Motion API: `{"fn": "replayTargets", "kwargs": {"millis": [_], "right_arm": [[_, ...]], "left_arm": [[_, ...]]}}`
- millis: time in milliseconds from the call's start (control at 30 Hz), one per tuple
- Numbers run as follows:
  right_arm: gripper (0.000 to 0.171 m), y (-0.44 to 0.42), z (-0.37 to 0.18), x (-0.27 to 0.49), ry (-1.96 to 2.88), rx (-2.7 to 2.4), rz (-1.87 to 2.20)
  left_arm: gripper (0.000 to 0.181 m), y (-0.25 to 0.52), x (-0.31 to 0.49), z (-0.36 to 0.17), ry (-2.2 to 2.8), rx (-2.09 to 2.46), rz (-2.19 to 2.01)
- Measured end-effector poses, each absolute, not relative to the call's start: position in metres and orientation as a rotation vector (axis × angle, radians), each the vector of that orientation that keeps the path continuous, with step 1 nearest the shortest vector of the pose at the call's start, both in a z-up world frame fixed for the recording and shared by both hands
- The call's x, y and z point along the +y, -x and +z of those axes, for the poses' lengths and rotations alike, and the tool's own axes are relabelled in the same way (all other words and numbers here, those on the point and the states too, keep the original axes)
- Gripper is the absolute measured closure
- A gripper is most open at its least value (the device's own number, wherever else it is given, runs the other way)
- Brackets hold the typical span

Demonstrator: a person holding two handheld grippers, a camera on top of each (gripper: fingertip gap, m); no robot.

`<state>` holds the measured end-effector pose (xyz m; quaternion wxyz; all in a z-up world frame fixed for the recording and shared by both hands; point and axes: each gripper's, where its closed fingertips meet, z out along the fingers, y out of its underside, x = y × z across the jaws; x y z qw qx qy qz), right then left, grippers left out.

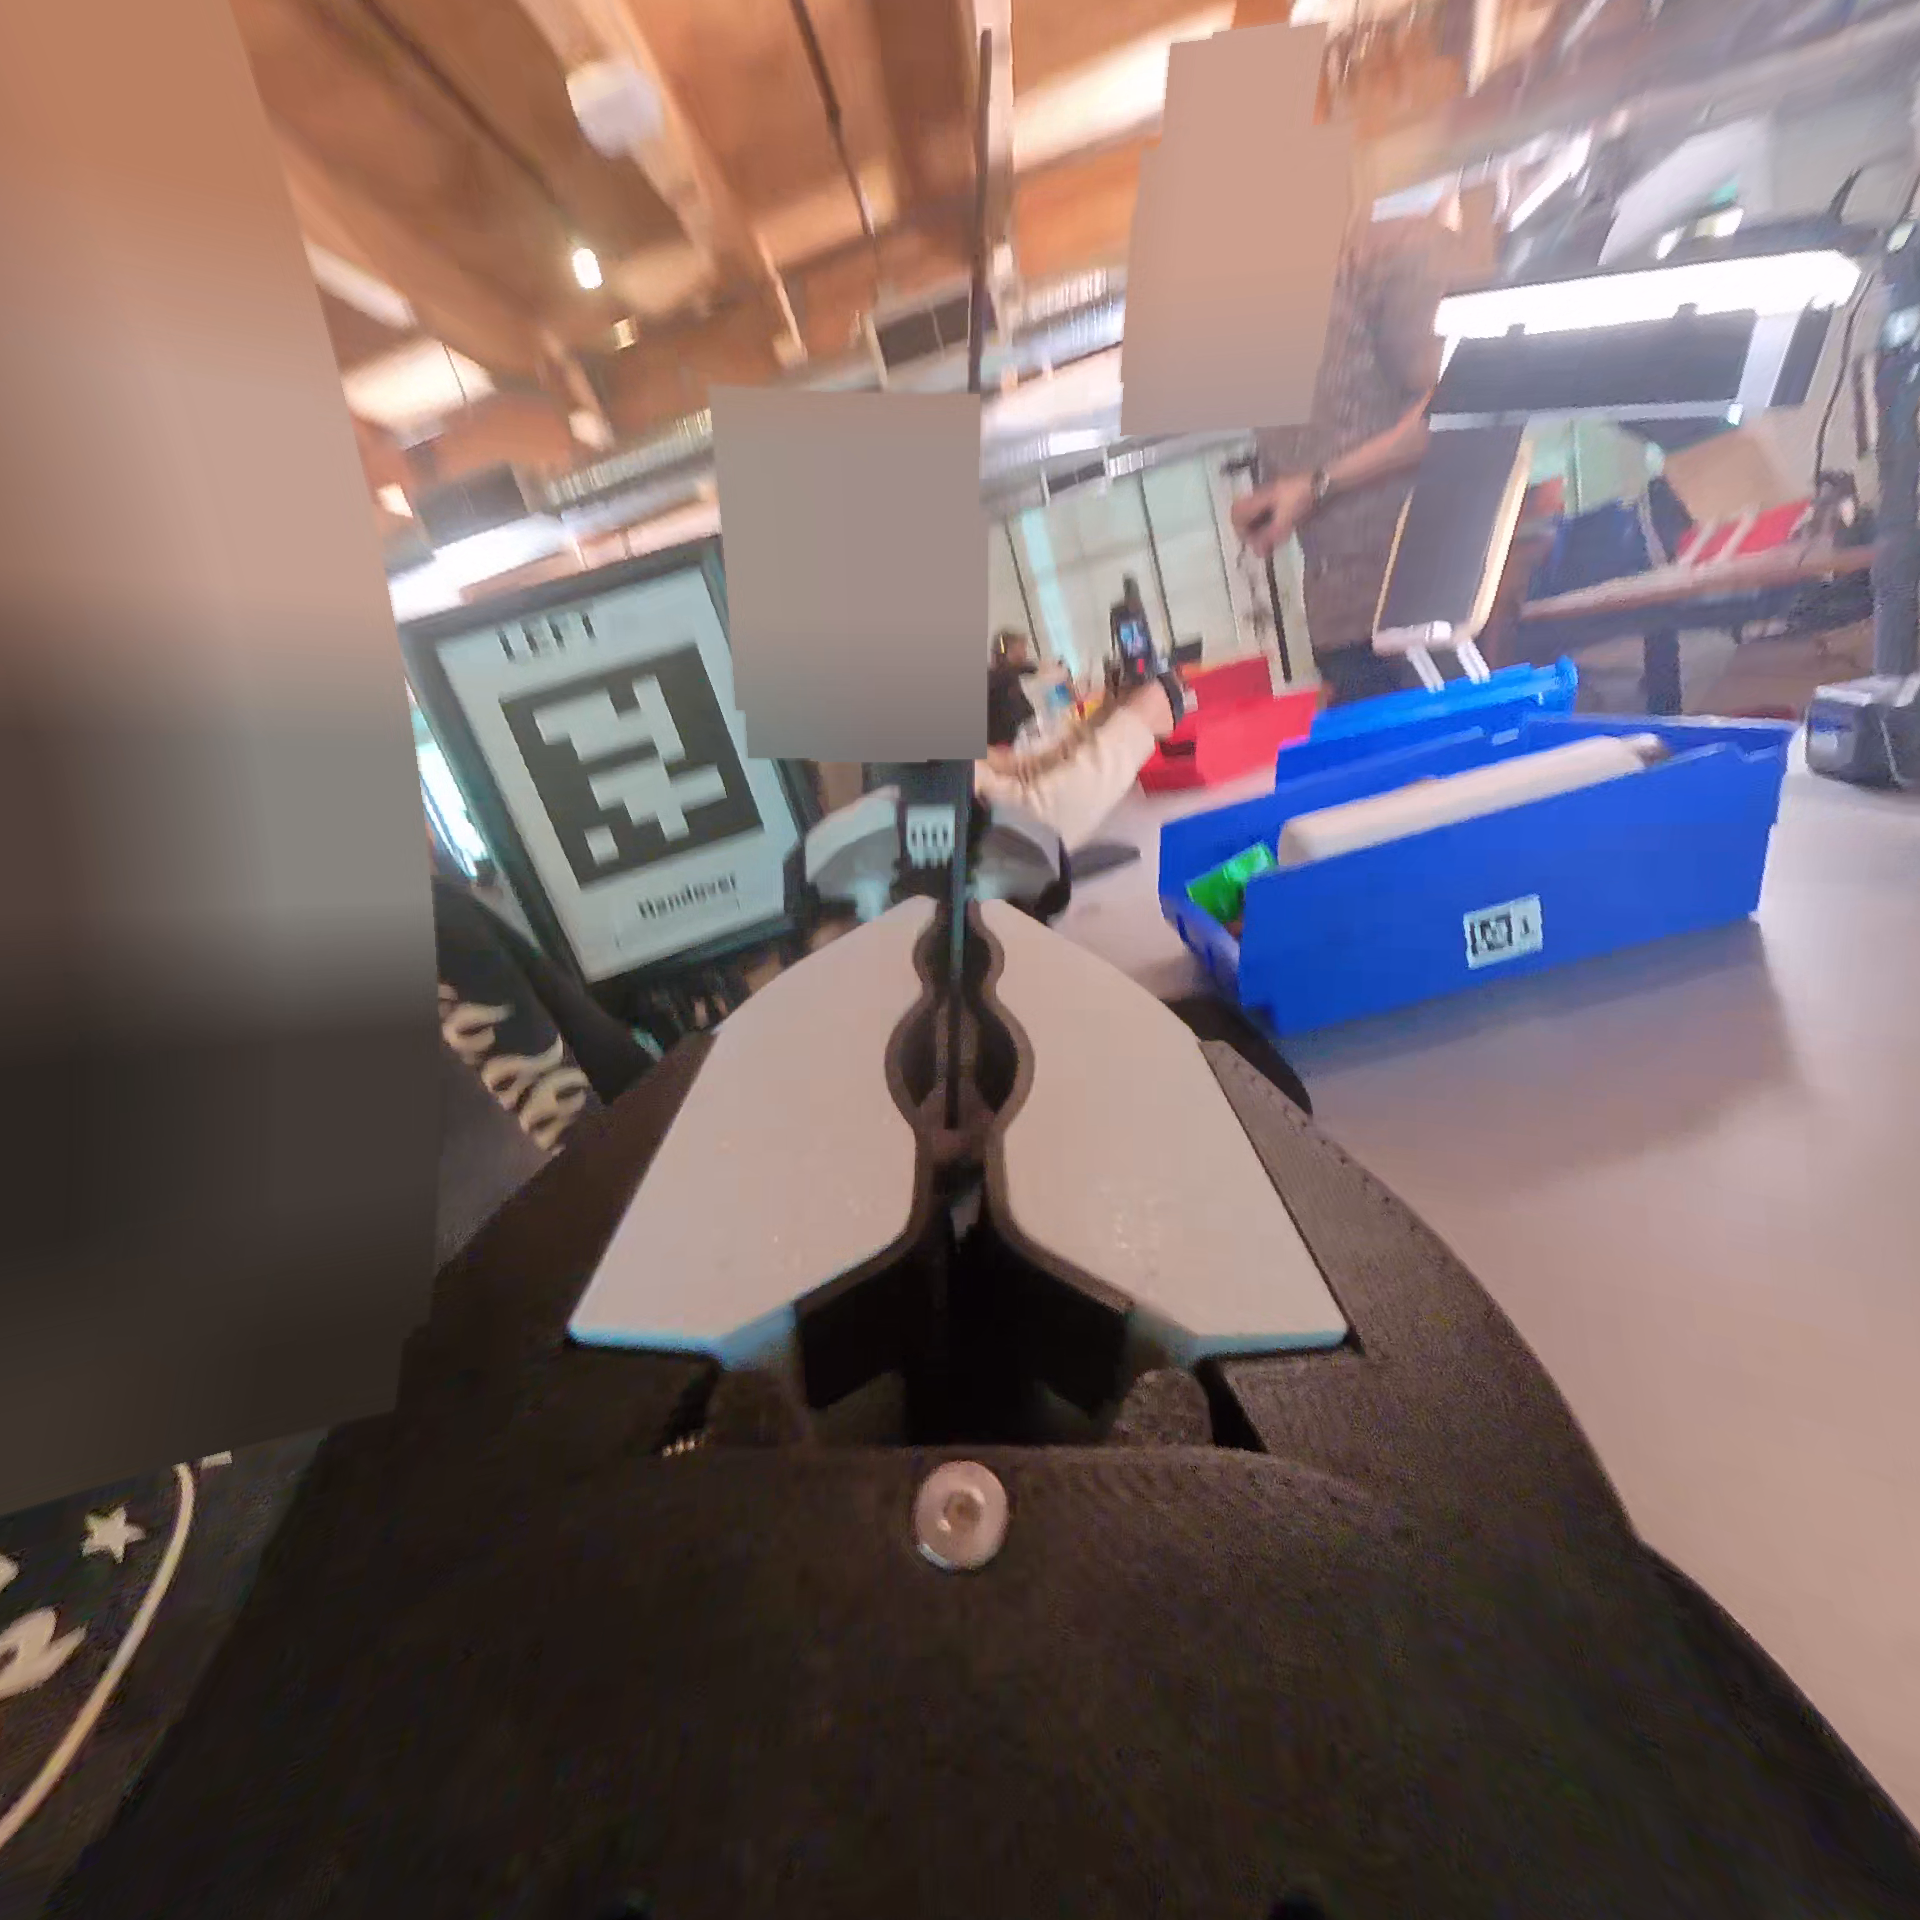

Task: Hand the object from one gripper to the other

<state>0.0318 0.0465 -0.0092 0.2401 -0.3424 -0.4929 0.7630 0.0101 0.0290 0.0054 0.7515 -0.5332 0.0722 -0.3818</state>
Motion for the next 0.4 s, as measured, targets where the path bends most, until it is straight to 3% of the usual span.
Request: {"fn": "replayTargets", "kwargs": {"millis": [133, 233, 400], "right_arm": [[0.169, -0.031, 0.002, 0.050, 0.899, -1.216, 2.158], [0.169, -0.032, 0.005, 0.045, 0.881, -1.205, 2.170], [0.165, -0.032, 0.001, 0.042, 0.887, -1.275, 2.103]], "left_arm": [[0.161, -0.016, 0.034, -0.002, 1.153, 0.118, -0.858], [0.179, -0.023, 0.033, -0.001, 1.161, 0.167, -0.859], [0.180, -0.025, 0.029, -0.007, 1.238, 0.211, -0.895]]}}
